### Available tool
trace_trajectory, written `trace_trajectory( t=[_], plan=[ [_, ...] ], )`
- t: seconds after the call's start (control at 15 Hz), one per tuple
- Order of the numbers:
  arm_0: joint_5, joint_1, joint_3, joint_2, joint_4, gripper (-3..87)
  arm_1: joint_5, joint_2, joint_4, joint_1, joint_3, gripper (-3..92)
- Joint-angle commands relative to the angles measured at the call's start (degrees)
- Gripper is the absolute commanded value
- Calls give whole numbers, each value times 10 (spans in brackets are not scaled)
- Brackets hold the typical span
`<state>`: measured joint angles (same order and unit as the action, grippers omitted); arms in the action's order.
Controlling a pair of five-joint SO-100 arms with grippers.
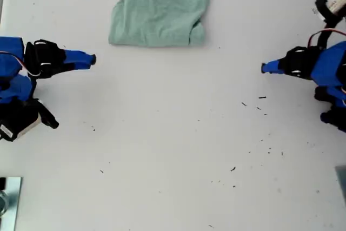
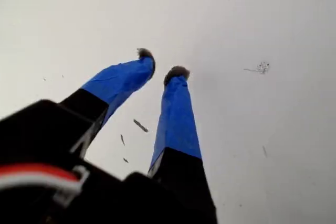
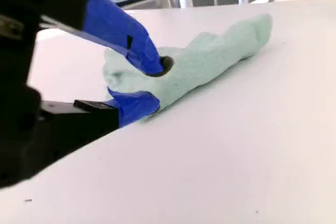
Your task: Fold t shirt
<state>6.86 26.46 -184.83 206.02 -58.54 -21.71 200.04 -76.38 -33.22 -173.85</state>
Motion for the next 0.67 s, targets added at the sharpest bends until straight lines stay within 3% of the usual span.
trace_trajectory(
  t=[0.0, 0.07, 0.13, 0.6],
  plan=[
    [44, -15, -11, 5, -2, 83, -35, 7, -4, -20, -40, 69],
    [43, -16, -11, 5, -2, 83, -170, 7, -4, -36, -40, 69],
    [43, -16, -11, 5, -2, 83, -255, 7, -11, -44, -37, 65],
    [43, -16, -11, 5, -2, 84, -239, 7, -11, -42, -37, 62]
  ],
)
